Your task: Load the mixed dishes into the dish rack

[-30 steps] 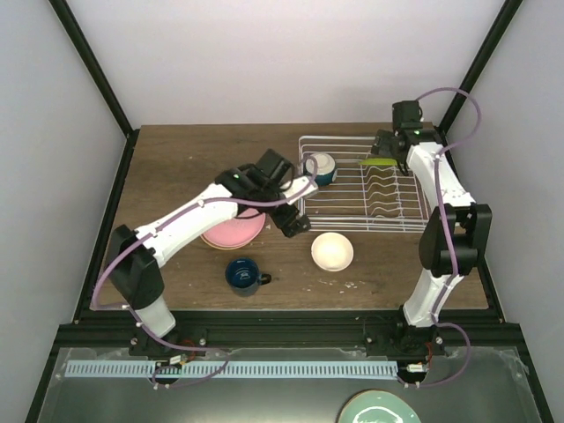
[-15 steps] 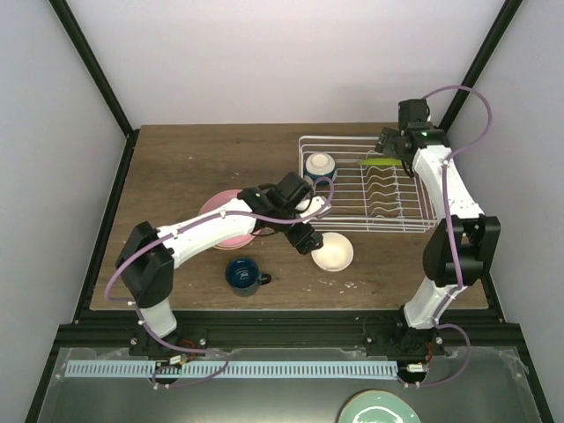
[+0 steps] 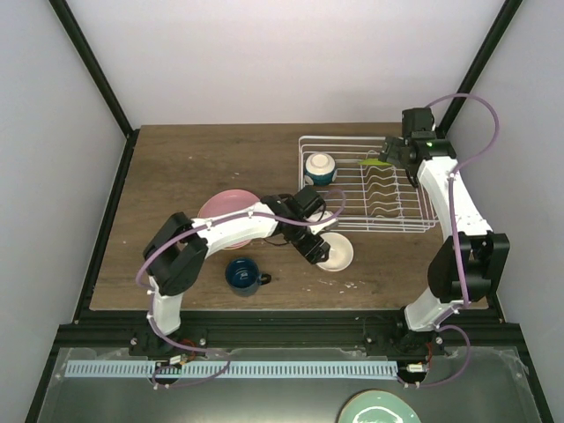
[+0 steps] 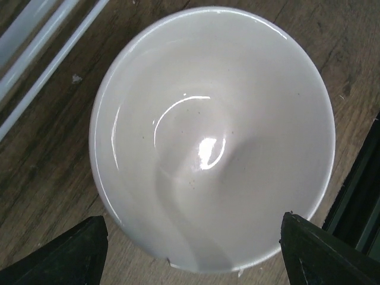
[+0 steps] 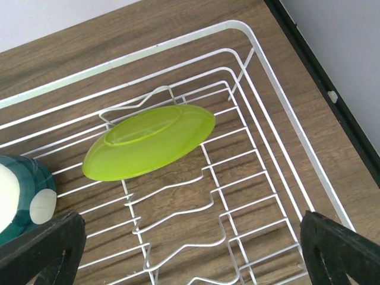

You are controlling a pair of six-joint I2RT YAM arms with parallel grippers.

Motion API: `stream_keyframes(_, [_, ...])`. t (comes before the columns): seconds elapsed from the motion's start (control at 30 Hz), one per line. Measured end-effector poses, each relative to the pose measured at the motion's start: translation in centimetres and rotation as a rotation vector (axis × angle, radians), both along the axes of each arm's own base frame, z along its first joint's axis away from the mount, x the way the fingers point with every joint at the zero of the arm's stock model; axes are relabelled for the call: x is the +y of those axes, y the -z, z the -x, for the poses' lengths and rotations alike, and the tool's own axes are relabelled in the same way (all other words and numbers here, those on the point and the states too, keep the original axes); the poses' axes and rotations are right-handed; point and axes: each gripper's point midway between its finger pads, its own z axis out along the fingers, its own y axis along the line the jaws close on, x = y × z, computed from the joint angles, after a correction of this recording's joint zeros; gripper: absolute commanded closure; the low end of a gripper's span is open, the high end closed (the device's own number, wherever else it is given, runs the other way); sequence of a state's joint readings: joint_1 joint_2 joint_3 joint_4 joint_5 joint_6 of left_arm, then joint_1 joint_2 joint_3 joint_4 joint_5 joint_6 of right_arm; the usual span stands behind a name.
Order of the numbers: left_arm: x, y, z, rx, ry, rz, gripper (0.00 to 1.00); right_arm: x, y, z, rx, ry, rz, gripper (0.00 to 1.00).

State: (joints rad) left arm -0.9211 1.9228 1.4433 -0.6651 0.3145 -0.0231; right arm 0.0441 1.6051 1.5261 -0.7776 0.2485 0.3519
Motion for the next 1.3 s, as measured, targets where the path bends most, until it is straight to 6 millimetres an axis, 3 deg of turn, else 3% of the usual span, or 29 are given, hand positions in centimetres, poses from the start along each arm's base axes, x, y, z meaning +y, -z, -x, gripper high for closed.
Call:
stream_keyframes(0.5, [-1.9, 2.2, -1.2, 0.027, -0.006, -0.013, 0.25, -1.0, -0.8, 1.1, 0.000, 0.001, 0.072, 0.00])
stream_keyframes(0.9, [-1.7, 3.2, -1.2, 0.034, 0.011, -0.041, 0.67, -1.1, 0.8, 1.7, 0.034, -0.006, 0.085, 0.00])
stream_keyframes(1.3, [-2.2, 2.8, -0.6, 0.051, 0.060, -0.005, 0.88, -1.1, 1.0, 1.9, 0.034, -0.008, 0.087, 0.00])
